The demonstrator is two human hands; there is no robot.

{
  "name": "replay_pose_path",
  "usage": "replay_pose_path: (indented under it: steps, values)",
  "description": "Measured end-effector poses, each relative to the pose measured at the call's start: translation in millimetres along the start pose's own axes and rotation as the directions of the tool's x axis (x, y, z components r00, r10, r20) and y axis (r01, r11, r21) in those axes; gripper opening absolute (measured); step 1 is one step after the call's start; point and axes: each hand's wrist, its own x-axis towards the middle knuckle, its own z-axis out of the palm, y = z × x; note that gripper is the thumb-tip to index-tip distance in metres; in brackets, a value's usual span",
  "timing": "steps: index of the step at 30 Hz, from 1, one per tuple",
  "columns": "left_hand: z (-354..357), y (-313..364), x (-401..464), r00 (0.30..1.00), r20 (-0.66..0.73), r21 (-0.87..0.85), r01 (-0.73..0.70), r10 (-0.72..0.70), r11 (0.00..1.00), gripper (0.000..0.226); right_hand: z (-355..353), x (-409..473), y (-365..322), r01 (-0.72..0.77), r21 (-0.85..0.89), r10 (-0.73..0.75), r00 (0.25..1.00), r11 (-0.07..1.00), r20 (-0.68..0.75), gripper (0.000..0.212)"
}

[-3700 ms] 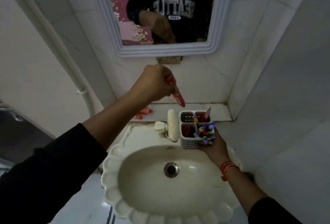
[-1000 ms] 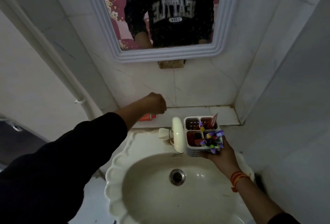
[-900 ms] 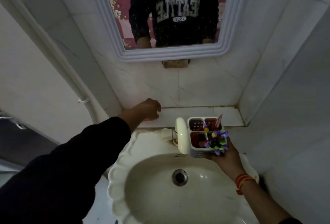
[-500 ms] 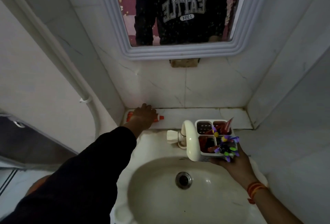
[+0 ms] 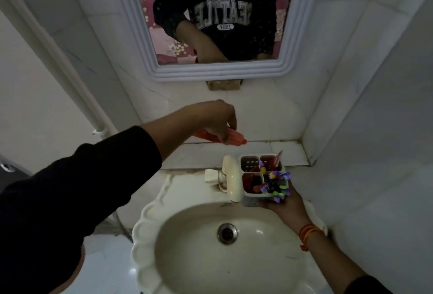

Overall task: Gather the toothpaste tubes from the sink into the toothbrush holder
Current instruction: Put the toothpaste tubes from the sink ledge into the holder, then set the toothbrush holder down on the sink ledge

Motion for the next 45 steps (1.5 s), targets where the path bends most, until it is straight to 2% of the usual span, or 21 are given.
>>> replay_pose_path:
  steps: [4,7,9,10,12,14,16,20,22,24,27,29,32,35,39,45]
  values:
    - [-17.6,48.8,14.4,0.985,0.16,0.103,-0.076,0.059,0.992,0.053,-0.7,0.0,0.8,-0.018,0.025,0.018,1.0,1.0,0.0,0.073]
    - [-6.1,67.4,26.1,0.99,0.125,0.082,-0.079,0.068,0.993,0.042,-2.8,0.6,4.7,-0.014,0.04,0.014,1.0,0.999,0.01,0.075]
    - [2.2,69.7,34.9,0.99,0.135,-0.03,-0.043,0.047,0.999,0.029,-2.8,1.3,4.1,-0.01,0.044,0.009,1.0,0.999,0.011,0.075]
    - [4.1,68.7,37.2,0.988,0.153,-0.153,0.0,0.023,0.988,0.028,-2.1,2.0,4.9,-0.015,0.058,0.014,1.0,0.998,0.017,0.075]
    - [4.7,63.4,38.5,0.986,0.165,-0.44,0.101,-0.031,0.892,0.038,-0.8,1.9,3.4,-0.002,0.073,0.0,1.0,0.997,0.022,0.076]
    - [6.3,54.5,39.1,0.985,0.142,-0.563,0.159,-0.094,0.811,0.047,-0.6,2.2,4.6,0.026,0.07,-0.027,0.999,0.997,0.018,0.078]
    - [16.5,45.6,41.6,0.977,0.16,-0.569,0.209,-0.142,0.795,0.048,-1.6,1.8,7.2,0.037,0.083,-0.038,0.999,0.996,0.016,0.079]
    - [45.9,48.1,45.7,0.935,0.322,-0.53,0.306,-0.146,0.791,0.036,-1.6,0.4,2.8,0.038,0.014,-0.038,0.999,0.999,0.003,0.077]
    - [52.2,54.0,47.1,0.936,0.321,-0.546,0.307,-0.144,0.779,0.032,-1.4,-0.5,-2.2,0.056,-0.023,-0.056,0.998,0.998,-0.012,0.076]
    - [53.1,55.4,52.5,0.95,0.259,-0.58,0.299,-0.176,0.758,0.028,-4.5,3.1,-6.3,0.074,-0.033,-0.075,0.997,0.997,-0.031,0.074]
    - [46.6,50.6,66.0,0.951,0.166,-0.744,0.294,-0.261,0.6,0.029,-19.9,20.4,-16.1,0.096,-0.063,-0.101,0.992,0.993,-0.077,0.071]
    - [41.6,51.5,77.9,0.937,0.117,-0.852,0.264,-0.329,0.451,0.028,-34.2,37.3,-25.5,0.106,-0.075,-0.115,0.986,0.991,-0.121,0.069]
    - [40.1,63.4,95.6,0.911,0.11,-0.945,0.219,-0.397,0.242,0.023,-52.6,60.2,-37.8,0.122,-0.102,-0.136,0.98,0.987,-0.143,0.076]
    - [41.7,77.9,115.4,0.895,0.127,-0.974,0.193,-0.428,0.115,0.02,-69.1,83.7,-37.0,0.073,-0.118,-0.09,0.985,0.99,-0.144,0.083]
    - [43.4,89.3,133.4,0.888,0.141,-0.987,0.16,-0.438,0.007,0.017,-81.1,105.4,-31.8,0.017,-0.093,-0.032,0.985,0.996,-0.168,0.078]
    - [49.6,92.8,139.9,0.867,0.147,-0.989,0.141,-0.476,-0.048,0.014,-85.5,115.8,-27.6,-0.005,-0.045,-0.003,0.987,0.999,-0.16,0.086]
